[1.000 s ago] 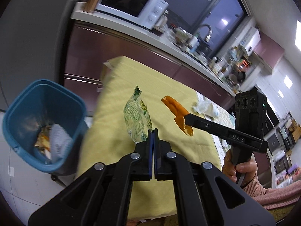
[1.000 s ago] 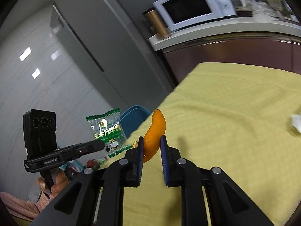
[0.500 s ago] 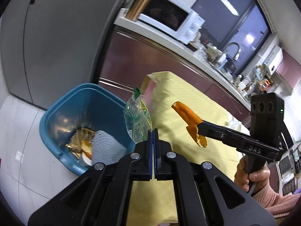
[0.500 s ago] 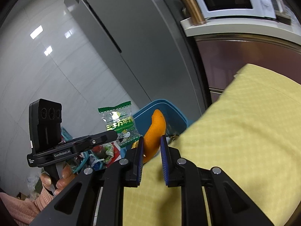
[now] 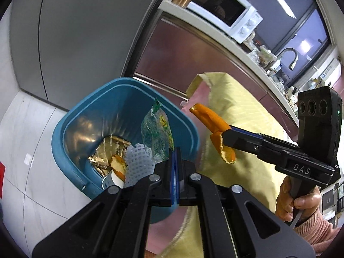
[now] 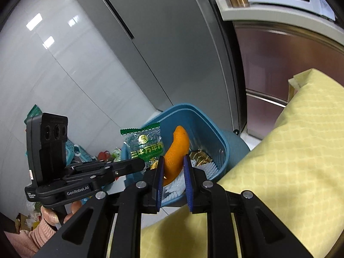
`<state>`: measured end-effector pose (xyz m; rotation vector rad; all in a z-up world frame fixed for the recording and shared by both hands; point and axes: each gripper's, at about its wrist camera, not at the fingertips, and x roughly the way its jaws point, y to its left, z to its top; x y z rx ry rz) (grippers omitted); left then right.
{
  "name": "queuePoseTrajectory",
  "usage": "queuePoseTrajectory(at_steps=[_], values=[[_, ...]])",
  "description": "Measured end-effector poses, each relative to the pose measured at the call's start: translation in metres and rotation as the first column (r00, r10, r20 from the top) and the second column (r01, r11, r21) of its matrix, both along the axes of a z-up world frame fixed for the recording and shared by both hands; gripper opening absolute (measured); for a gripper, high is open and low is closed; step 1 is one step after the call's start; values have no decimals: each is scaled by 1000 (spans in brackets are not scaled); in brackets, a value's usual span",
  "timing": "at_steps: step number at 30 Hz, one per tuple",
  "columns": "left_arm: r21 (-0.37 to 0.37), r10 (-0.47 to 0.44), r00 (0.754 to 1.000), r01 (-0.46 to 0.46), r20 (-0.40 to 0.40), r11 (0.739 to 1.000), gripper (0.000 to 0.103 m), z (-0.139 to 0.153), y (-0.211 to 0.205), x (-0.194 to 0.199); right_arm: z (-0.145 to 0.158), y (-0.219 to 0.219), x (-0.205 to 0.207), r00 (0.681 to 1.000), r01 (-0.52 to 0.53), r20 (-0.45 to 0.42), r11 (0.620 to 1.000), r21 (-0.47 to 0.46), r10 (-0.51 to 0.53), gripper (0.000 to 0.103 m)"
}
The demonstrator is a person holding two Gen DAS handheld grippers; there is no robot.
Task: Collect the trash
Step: 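Carry green wrapper and orange peel to the blue bin and open both tools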
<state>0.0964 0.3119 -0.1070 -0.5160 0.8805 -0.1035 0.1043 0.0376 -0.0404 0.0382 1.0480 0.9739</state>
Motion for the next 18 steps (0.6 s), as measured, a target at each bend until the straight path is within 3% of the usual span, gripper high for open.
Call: queuePoseTrajectory(at_steps=[11,18], values=[[3,32,997,-32,-68,999,1,-29,8,29,-16,28,9,1000,0,-29,995,-100,-3,19],[-21,47,993,-49,-112,999,8,-49,12,41,-15,27,9,999,23,-30,995,-94,-26,21]])
